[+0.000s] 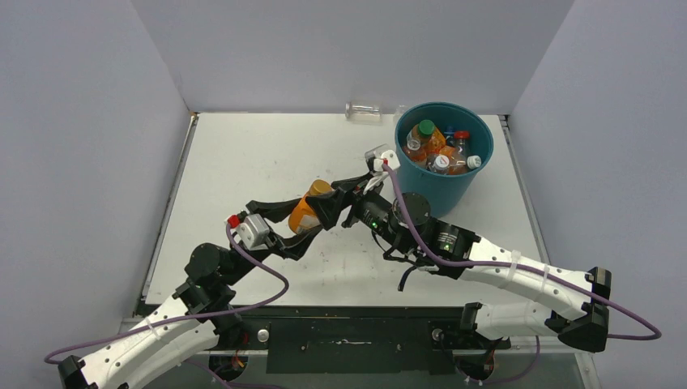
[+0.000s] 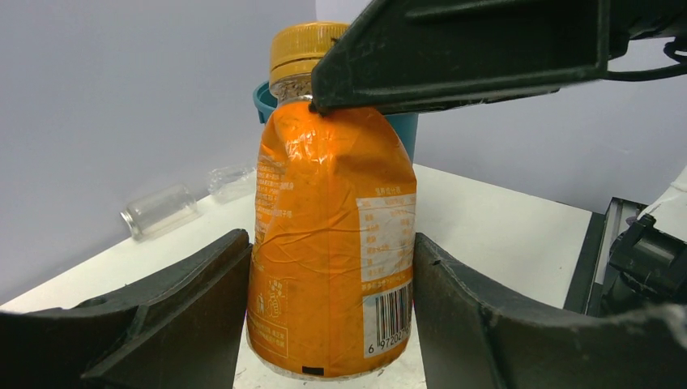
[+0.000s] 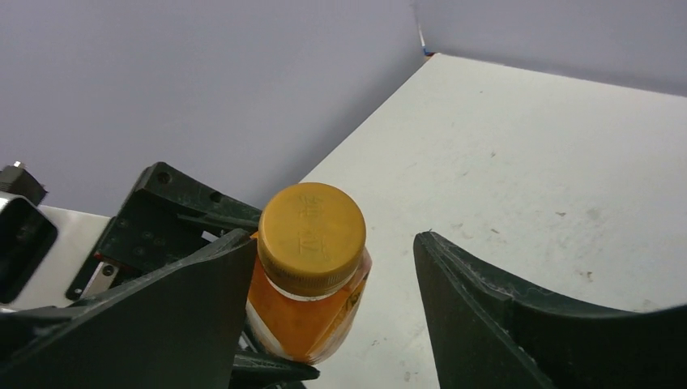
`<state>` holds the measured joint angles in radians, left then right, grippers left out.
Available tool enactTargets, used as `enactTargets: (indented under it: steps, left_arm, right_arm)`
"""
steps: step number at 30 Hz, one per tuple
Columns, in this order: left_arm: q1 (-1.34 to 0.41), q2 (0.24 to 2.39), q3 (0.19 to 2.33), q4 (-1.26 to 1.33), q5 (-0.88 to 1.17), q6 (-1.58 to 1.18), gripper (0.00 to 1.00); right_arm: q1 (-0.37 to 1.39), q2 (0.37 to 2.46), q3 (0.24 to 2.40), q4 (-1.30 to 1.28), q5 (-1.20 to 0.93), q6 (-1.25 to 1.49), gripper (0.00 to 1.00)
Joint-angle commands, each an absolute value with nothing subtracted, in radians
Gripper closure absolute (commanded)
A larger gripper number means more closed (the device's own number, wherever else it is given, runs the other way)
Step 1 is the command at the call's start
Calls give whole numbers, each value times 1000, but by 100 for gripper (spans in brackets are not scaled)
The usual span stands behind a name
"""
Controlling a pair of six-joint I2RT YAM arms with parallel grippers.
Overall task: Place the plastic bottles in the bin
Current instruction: Pick up the plastic bottle at the center of the board.
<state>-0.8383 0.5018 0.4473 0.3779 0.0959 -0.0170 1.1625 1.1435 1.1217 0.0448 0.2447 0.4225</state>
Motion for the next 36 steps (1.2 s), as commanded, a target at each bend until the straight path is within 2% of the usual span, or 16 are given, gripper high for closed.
enactTargets:
  steps: [1,6,10,12,15,17,22,25,26,27,28,30,33,36]
  left_arm:
    - [-848,488,445,461,137,-10,72]
    - [-856,497,446,456,168,-5,72]
    - [-861,496,444,458,170,-5,69]
    - [-863,493,443,455,161,-5,69]
    - [-864,488,443,454,159,-5,70]
    - [-865,489,445,455,162,-5,70]
    - [-865,491,445,456,166,-6,72]
    - [-865,490,445,454,167,-6,71]
    - [-866,489,445,452,161,-6,66]
    - [-867,488,447,447,152,-10,54]
    - [-867,487,451,437,144,-14,40]
    - [-870,486,459,419,135,-18,3]
    - [-870,483,461,419,92,-30,4]
    - [-871,472,461,416,37,-33,4]
  right_arm:
    - [1118,1148,1140,123,127,536,34]
    - [1058,1147,1089,204,34,612,55]
    - [1038,1173,1096,227,-52,646,81]
    - [1038,1190,1119,201,-85,645,81]
    - [1040,1203,1151,144,-86,642,51]
    - [1039,1200,1148,128,-74,644,47]
    - [1041,1207,1138,128,-69,660,52]
    - [1042,1200,1129,138,-65,658,84]
    - [1042,1193,1132,136,-65,654,92]
    - [1041,1185,1140,128,-57,644,94]
    - [1042,1171,1159,89,-28,615,95]
    - [1044,1137,1226,-9,88,540,95]
    - [1041,1070,1345,-162,441,381,95]
    - [1029,1002,1394,-164,766,189,95]
